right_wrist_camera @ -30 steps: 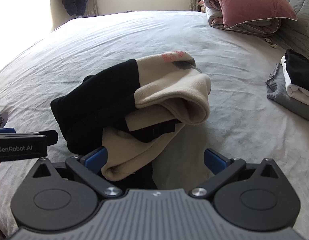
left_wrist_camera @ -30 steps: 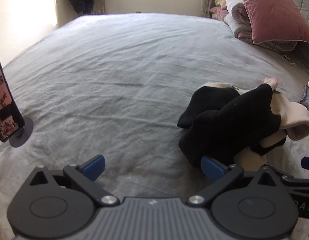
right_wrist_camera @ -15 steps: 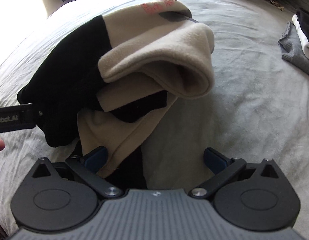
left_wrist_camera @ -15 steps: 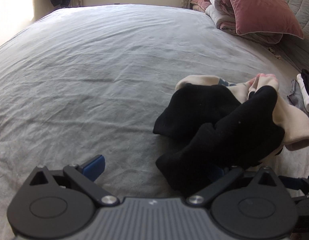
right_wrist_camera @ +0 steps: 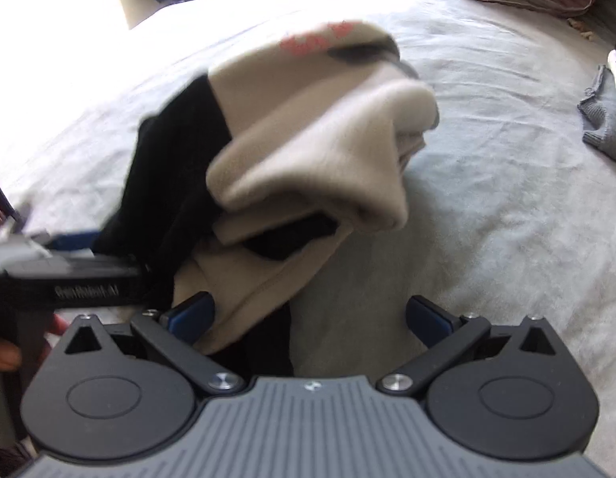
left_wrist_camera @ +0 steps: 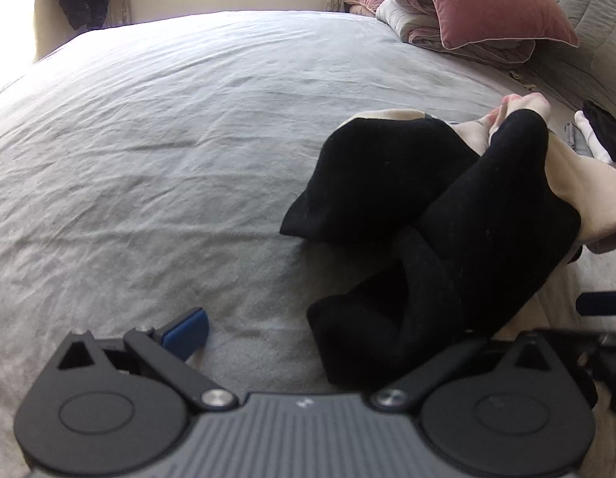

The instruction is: Fold clothes

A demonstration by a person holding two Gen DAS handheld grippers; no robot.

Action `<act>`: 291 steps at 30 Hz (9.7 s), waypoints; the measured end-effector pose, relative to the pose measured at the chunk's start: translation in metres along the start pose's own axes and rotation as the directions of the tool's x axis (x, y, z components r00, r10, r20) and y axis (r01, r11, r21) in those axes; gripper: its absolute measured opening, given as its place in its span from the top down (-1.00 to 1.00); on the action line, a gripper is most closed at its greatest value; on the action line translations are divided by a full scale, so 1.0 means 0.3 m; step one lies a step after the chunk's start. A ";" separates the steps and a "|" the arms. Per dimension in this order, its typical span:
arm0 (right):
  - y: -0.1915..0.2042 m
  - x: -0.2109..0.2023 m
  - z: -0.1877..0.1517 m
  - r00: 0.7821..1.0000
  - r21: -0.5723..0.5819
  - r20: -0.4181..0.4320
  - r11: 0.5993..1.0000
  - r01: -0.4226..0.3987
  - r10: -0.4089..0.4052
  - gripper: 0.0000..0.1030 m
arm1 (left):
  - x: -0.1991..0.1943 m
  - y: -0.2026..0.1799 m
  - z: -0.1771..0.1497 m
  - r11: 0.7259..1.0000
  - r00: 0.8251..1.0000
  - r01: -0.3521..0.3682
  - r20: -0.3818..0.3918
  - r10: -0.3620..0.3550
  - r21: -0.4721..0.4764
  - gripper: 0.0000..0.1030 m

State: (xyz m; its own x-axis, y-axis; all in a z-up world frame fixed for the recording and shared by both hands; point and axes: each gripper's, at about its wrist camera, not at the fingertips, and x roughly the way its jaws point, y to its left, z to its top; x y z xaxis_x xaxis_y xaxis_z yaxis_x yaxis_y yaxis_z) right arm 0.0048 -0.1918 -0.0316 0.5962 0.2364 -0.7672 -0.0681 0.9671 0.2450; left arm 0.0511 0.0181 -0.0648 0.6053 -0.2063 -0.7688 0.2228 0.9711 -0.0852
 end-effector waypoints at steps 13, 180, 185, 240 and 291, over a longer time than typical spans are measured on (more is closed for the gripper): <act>-0.058 -0.099 0.108 0.972 0.025 0.201 0.991 -0.130 0.122 0.51 | -0.079 0.046 0.030 0.989 0.992 0.126 0.018 -0.125 -0.071 -0.62; -0.259 -0.321 -0.024 0.939 0.234 0.277 0.962 0.140 -0.204 0.78 | -0.378 0.263 -0.062 0.980 0.951 -0.164 0.246 0.187 -0.113 0.79; -0.277 -0.320 -0.038 0.948 0.248 0.259 0.961 0.123 -0.188 0.78 | -0.412 0.349 -0.119 0.966 0.944 -0.229 0.213 0.251 -0.123 0.79; 0.071 0.189 0.108 0.993 0.180 0.081 0.978 -0.105 0.091 0.74 | -0.088 0.035 -0.055 0.934 0.933 0.355 -0.074 -0.352 0.043 0.35; -0.534 -0.356 -0.077 0.894 0.355 0.330 0.917 0.181 -0.304 0.71 | -0.035 0.037 -0.006 0.930 0.929 0.364 -0.052 -0.366 -0.043 0.20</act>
State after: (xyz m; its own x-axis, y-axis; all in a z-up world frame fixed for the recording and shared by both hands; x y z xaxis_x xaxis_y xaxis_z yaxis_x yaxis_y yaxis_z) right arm -0.0666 -0.3696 -0.0025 0.8174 -0.1137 -0.5647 0.3295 0.8964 0.2964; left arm 0.0457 0.0311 -0.0589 0.4406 -0.5411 -0.7162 0.3952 0.8333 -0.3865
